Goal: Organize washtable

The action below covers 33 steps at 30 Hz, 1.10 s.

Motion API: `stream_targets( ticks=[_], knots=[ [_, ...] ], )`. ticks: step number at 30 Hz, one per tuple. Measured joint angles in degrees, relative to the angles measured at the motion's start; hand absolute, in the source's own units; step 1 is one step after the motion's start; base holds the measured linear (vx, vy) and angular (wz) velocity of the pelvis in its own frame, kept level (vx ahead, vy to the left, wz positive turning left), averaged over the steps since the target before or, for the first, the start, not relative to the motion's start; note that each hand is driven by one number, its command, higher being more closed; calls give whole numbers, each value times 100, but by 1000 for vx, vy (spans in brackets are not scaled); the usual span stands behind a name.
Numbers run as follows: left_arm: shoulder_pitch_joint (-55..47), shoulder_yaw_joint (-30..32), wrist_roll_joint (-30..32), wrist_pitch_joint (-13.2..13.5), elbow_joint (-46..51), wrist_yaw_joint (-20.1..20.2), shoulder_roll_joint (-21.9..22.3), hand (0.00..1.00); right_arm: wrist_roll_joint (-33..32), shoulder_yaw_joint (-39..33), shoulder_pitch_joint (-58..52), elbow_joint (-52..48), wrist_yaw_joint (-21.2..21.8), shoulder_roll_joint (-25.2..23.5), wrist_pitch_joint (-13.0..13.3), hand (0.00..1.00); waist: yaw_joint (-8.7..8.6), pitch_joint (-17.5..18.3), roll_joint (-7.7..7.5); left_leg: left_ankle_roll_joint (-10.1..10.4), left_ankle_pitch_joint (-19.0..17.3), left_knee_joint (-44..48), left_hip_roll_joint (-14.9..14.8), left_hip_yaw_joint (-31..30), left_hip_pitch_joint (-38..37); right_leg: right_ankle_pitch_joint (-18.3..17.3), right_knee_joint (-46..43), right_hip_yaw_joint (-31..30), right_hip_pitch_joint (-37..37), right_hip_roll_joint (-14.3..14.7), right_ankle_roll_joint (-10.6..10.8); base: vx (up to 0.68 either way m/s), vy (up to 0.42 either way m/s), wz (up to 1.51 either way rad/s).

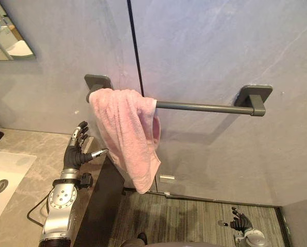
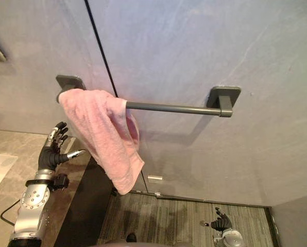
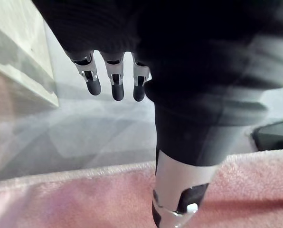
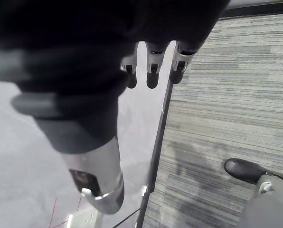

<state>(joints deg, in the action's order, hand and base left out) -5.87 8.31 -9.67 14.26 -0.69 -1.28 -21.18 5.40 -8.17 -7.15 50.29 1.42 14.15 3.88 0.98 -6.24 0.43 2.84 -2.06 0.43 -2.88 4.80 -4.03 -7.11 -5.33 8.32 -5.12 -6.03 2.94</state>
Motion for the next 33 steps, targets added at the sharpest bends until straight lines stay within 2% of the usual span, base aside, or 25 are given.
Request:
stream_targets(
  ticks=[5,13,22,23,31,33],
  knots=[
    [64,-180,12,-1,-107,-31,-172,0,101,25,5,2,1,-1,-3,0,-1,5,-8,-23,30,-47,9,58,-59,126,158,-89,-71,4,2,-29,10,-5],
    [139,-312,12,-2,-113,-32,-181,0,149,37,30,8,2,-3,-35,0,-4,31,-12,-17,194,-275,11,165,-74,280,270,-231,41,20,50,-61,1,-8],
    [196,-763,11,-3,-91,3,-179,0,153,231,40,8,3,-22,-39,0,-5,52,-41,-31,266,-356,13,174,-92,348,327,-248,39,26,67,-31,-6,0],
    [196,-813,11,-3,-89,7,-177,100,153,233,43,8,3,-23,-38,0,-4,52,-41,-30,266,-356,14,177,-94,349,327,-253,39,26,68,0,0,0],
    [241,-1050,31,-4,33,136,-161,100,197,241,69,8,5,-23,-38,0,-41,59,-53,-31,266,-438,11,307,-202,350,335,-389,39,42,68,-1,-1,-9],
    [281,-1042,35,-5,33,129,-162,100,197,241,52,9,7,-23,-39,0,-129,75,-87,-31,265,-452,13,313,-203,349,350,-392,40,43,68,0,0,0]
  ],
)
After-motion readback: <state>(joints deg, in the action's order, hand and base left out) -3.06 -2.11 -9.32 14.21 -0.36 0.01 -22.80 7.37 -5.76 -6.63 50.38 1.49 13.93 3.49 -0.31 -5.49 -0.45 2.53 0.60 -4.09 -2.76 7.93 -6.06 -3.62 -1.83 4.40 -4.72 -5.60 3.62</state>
